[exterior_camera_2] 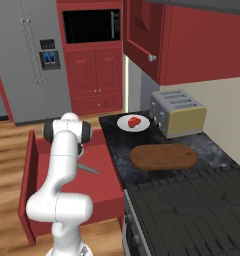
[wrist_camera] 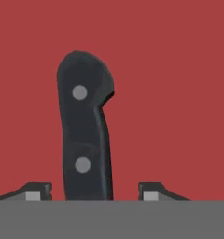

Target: Pick up the knife from the drawer and place it on the cutting board. Then place the meat from the plate to the cutting board.

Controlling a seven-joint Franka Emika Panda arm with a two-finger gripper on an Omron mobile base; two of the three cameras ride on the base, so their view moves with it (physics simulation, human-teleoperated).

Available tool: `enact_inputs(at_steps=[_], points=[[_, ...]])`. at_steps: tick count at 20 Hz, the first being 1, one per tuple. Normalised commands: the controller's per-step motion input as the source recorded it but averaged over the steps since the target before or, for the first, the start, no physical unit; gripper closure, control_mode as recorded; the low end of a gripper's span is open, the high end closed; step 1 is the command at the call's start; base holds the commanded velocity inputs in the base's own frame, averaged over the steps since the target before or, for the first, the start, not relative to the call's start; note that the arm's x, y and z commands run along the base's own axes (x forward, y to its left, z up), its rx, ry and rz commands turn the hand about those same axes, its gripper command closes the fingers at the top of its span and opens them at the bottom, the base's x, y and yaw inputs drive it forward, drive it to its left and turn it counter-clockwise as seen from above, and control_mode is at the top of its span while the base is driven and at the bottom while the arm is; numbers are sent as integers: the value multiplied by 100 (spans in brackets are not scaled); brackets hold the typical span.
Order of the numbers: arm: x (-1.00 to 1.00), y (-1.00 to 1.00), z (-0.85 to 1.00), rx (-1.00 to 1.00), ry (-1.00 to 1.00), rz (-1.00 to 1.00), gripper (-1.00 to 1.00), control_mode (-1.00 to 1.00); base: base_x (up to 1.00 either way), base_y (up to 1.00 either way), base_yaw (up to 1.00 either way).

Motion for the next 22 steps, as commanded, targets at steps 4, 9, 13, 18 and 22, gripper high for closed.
enact_inputs(at_steps=[4, 9, 13, 18, 22], points=[[-12, 15, -53, 1, 2, 0, 100, -100, 0, 0, 0], [-22, 4, -22, -2, 2, 0, 100, -100, 0, 0, 0], [-1, 0, 14, 0, 0, 0, 100, -100, 0, 0, 0], [-21, 8, 72, 0, 20, -5, 100, -100, 0, 0, 0], [-42, 15, 78, -2, 25, -23, 100, -100, 0, 0, 0]])
